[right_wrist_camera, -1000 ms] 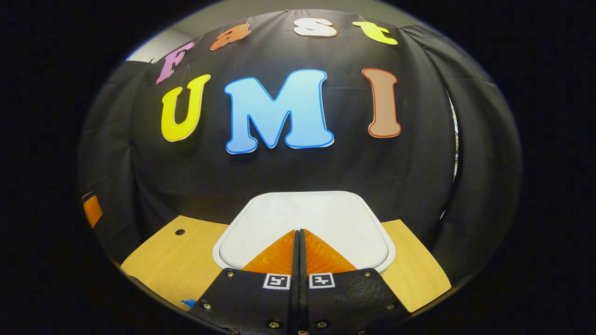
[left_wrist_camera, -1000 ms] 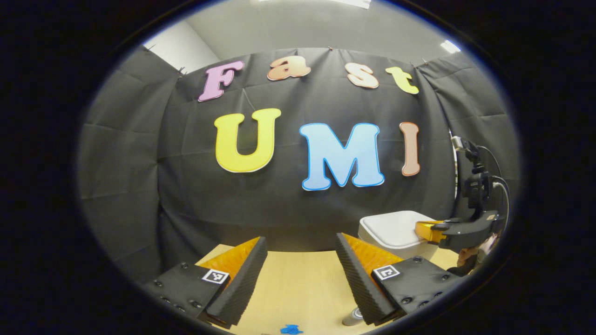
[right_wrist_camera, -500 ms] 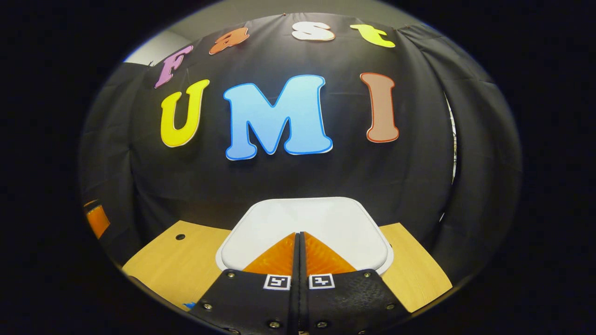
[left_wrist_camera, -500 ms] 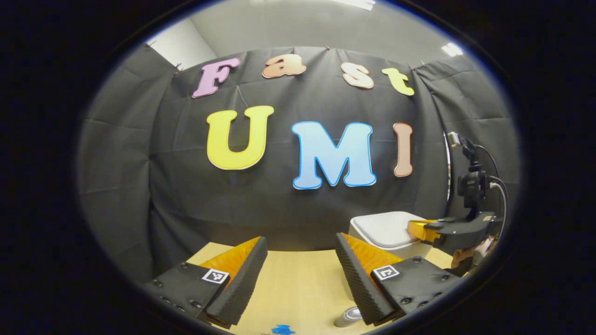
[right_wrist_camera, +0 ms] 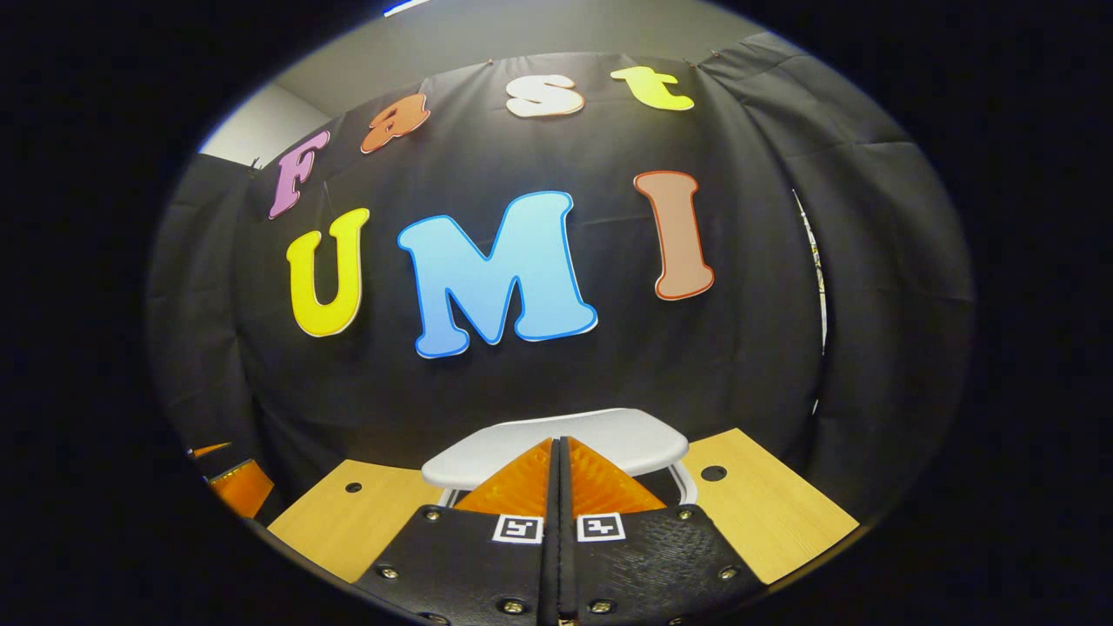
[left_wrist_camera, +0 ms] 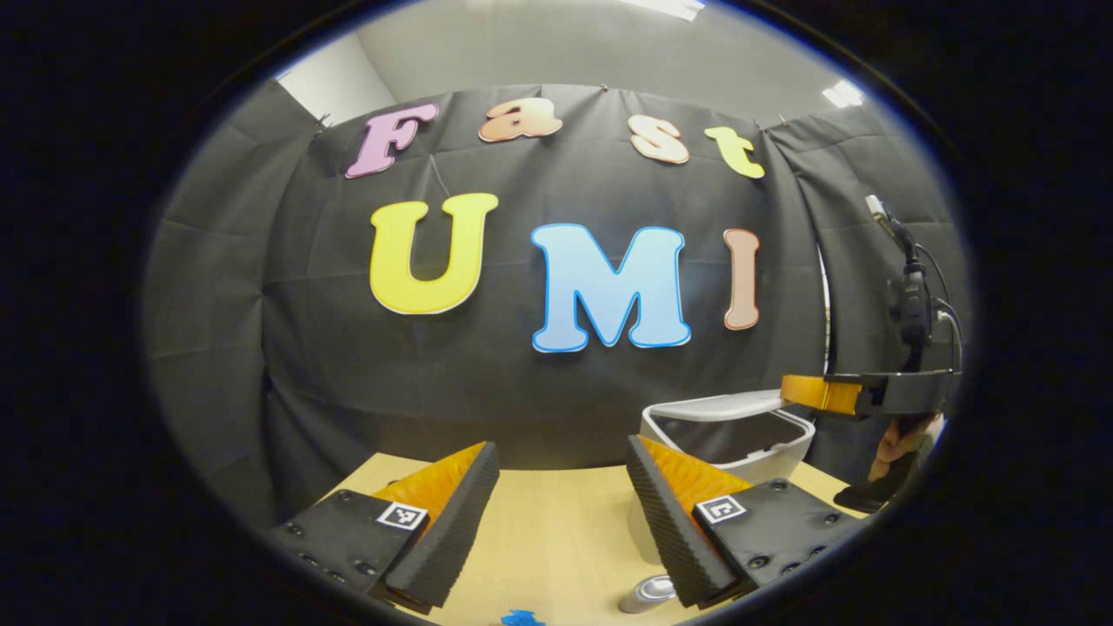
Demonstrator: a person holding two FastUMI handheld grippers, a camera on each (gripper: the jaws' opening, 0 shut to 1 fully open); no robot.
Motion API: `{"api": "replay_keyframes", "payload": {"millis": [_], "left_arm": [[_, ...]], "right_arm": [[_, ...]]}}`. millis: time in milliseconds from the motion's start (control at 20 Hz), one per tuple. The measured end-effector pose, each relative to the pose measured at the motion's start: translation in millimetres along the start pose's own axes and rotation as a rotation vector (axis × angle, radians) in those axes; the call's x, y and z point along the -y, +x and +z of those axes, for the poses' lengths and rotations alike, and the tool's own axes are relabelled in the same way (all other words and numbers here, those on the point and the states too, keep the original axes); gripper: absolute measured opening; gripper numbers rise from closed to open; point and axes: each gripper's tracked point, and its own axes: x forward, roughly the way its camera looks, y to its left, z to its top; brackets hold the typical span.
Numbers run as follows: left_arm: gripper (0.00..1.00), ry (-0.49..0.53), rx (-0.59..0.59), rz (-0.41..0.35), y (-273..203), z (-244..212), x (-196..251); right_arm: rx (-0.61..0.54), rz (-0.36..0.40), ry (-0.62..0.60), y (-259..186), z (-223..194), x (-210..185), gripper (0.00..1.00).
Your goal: Press the lid of the desktop garbage bin to open it, pick up the crumpled paper on the desktop and throw it into the bin, then pick up the pop can on the desktop and drop it into the bin, and finally close the garbage bin lid.
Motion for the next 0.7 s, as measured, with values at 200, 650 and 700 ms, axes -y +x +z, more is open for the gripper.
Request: {"api": "replay_keyframes", "payload": {"millis": [200,650,700], "left_arm": [[0.95,-0.009,-0.005,-0.013,-0.1,-2.4,1.6],[1.00,-0.008,-0.014,-0.012,2.3,-8.5,-8.4],[1.00,-0.011,-0.013,-0.013,2.1,-8.5,-7.4]], "right_arm": [[0.005,-0.015,-0.002,-4.6,1.9,4.3,0.00],[0.049,-0.020,-0.020,-20.2,23.7,-9.6,0.00],[0.053,-0.019,-0.025,-22.1,25.5,-10.6,0.00]]}}
